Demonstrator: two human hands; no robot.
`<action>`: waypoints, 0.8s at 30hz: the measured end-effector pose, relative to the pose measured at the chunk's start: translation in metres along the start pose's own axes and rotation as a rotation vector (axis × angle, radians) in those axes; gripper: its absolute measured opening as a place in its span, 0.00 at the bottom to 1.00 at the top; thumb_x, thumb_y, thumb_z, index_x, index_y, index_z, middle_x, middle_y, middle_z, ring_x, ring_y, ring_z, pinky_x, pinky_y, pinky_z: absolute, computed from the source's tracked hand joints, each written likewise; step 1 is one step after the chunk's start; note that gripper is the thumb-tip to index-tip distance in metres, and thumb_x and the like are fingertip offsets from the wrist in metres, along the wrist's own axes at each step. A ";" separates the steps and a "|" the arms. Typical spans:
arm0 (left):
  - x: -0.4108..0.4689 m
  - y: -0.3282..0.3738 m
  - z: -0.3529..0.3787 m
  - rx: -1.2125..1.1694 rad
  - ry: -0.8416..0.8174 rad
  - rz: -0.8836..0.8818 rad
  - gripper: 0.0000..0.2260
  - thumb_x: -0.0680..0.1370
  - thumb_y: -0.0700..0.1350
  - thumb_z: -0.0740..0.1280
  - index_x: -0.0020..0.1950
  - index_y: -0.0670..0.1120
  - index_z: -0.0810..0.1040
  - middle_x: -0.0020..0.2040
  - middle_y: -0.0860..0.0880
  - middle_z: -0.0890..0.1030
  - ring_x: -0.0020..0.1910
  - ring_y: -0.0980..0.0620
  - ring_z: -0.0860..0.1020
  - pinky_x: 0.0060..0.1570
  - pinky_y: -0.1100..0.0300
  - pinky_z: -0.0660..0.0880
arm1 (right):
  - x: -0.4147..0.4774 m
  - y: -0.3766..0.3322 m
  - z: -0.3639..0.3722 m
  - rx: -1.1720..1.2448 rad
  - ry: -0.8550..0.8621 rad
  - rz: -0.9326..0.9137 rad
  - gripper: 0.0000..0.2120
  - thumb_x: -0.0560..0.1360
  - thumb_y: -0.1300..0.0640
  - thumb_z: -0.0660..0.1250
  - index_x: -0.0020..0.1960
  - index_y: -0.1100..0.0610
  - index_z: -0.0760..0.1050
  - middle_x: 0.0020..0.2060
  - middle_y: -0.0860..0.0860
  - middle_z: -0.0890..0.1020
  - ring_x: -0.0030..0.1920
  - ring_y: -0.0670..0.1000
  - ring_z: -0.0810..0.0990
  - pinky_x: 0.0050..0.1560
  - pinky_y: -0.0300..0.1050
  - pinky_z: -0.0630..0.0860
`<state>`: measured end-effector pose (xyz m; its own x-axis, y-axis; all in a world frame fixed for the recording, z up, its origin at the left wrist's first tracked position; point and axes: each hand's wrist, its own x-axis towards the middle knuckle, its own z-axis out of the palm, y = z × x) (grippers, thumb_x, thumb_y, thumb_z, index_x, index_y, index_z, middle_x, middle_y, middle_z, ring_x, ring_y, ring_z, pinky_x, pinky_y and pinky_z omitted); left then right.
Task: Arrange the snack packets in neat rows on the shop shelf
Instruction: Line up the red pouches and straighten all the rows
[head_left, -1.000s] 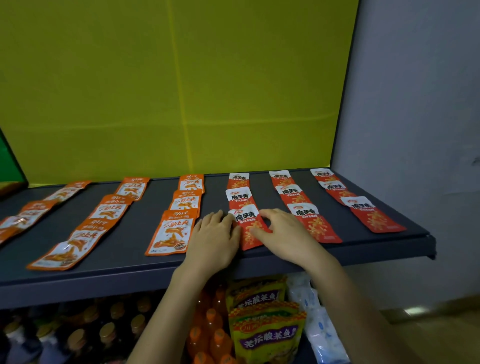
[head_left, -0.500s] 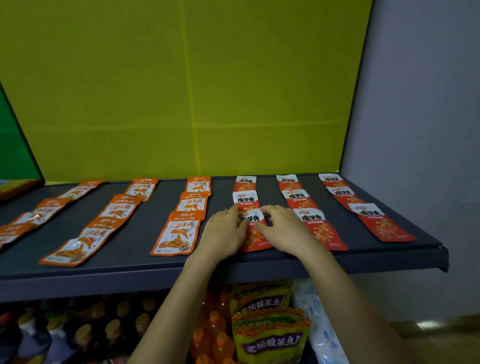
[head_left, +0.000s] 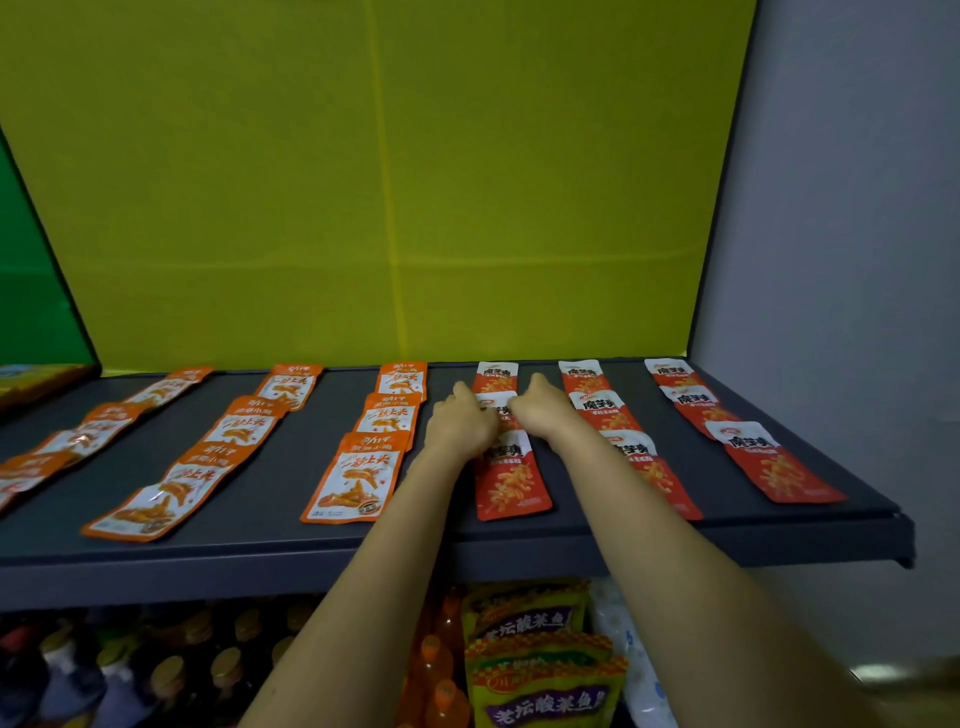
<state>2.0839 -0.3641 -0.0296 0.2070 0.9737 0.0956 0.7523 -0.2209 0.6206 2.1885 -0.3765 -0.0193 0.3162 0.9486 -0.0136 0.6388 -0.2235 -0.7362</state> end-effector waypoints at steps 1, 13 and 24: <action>0.002 0.000 0.000 0.017 0.001 -0.003 0.20 0.79 0.45 0.55 0.68 0.36 0.59 0.65 0.34 0.70 0.63 0.36 0.69 0.58 0.48 0.68 | 0.002 0.001 0.001 0.009 0.003 -0.006 0.22 0.76 0.61 0.56 0.69 0.65 0.59 0.55 0.61 0.72 0.52 0.57 0.72 0.45 0.47 0.71; 0.015 -0.004 0.007 0.115 0.041 0.038 0.15 0.80 0.44 0.53 0.63 0.37 0.64 0.62 0.36 0.73 0.62 0.38 0.70 0.58 0.49 0.66 | 0.012 0.008 0.011 -0.178 0.051 -0.111 0.24 0.77 0.59 0.54 0.72 0.58 0.57 0.67 0.58 0.71 0.65 0.61 0.69 0.61 0.53 0.68; 0.021 -0.004 0.008 0.131 0.077 0.043 0.15 0.79 0.45 0.54 0.62 0.38 0.66 0.63 0.38 0.73 0.64 0.40 0.69 0.62 0.49 0.63 | 0.015 0.011 0.014 -0.184 0.080 -0.119 0.23 0.77 0.59 0.55 0.72 0.58 0.58 0.68 0.56 0.71 0.66 0.60 0.68 0.62 0.52 0.66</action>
<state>2.0903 -0.3431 -0.0367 0.1961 0.9634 0.1829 0.8201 -0.2634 0.5081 2.1904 -0.3615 -0.0366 0.2811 0.9515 0.1249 0.7896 -0.1554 -0.5937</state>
